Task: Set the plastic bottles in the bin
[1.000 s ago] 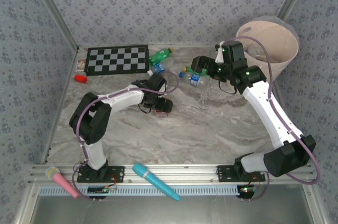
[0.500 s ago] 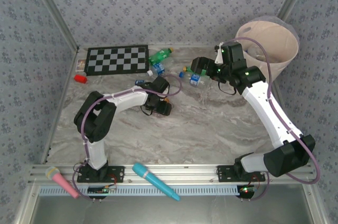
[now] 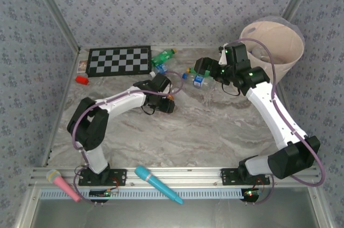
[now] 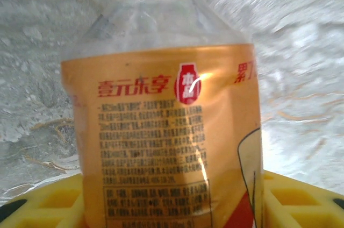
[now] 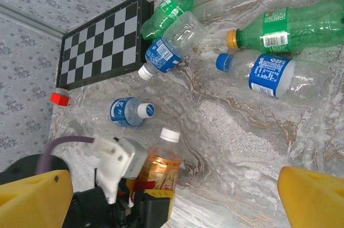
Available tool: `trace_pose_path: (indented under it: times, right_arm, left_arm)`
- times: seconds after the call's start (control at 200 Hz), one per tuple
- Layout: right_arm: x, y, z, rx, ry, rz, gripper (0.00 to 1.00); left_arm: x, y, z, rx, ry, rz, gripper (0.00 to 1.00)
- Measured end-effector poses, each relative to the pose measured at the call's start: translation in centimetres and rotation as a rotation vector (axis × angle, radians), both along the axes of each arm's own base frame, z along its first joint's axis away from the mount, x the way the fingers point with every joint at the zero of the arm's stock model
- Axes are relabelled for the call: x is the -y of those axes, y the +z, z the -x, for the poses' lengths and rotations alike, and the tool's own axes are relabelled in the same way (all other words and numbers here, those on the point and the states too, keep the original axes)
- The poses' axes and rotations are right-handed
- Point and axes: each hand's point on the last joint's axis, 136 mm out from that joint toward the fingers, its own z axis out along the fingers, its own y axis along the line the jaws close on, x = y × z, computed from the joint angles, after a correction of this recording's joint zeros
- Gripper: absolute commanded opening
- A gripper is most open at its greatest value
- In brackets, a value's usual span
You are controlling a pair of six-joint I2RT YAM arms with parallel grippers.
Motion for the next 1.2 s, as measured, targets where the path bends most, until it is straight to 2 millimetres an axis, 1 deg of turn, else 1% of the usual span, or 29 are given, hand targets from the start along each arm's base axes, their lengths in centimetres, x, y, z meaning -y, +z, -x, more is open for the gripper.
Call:
trace_pose_path:
  times: [0.1, 0.18, 0.31, 0.49, 0.565, 0.675, 0.83, 0.895, 1.1, 1.199]
  right_arm:
    - [-0.2, 0.1, -0.3, 0.005, 0.014, -0.045, 1.00]
    - [-0.5, -0.1, -0.7, 0.004, 0.026, -0.101, 0.92]
    - [-1.5, -0.5, -1.1, -0.012, 0.052, -0.175, 0.84]
    - [-3.9, -0.3, -1.3, -0.021, 0.125, -0.253, 0.72]
    - [-4.9, -0.5, -1.4, -0.035, 0.152, -0.282, 0.71]
    - [-6.4, -0.9, -1.4, -0.055, 0.184, -0.309, 0.71]
    - [-8.5, -2.0, -1.0, -0.092, 0.239, -0.326, 0.66]
    - [-9.2, -2.2, -1.0, -0.101, 0.255, -0.328, 0.66]
    - [-10.2, -2.1, -1.1, -0.109, 0.279, -0.332, 0.65]
    - [-10.9, -1.6, -0.9, -0.101, 0.302, -0.339, 0.65]
  left_arm:
    - [0.6, 3.0, -0.3, 0.051, -0.001, 0.064, 0.51]
    - [1.1, 5.7, -0.4, 0.094, -0.006, 0.123, 0.52]
    - [1.7, 9.3, -0.5, 0.153, -0.019, 0.203, 0.52]
    - [2.4, 13.2, -0.3, 0.208, -0.042, 0.289, 0.52]
    - [2.7, 14.4, -0.3, 0.221, -0.052, 0.321, 0.52]
    - [2.9, 15.6, 0.0, 0.230, -0.066, 0.352, 0.52]
    - [3.0, 16.4, 0.5, 0.234, -0.080, 0.378, 0.52]
    - [2.9, 16.2, 0.6, 0.222, -0.074, 0.370, 0.52]
    - [2.6, 16.0, 0.6, 0.213, -0.058, 0.359, 0.52]
    - [3.0, 16.1, 1.1, 0.204, -0.082, 0.373, 0.52]
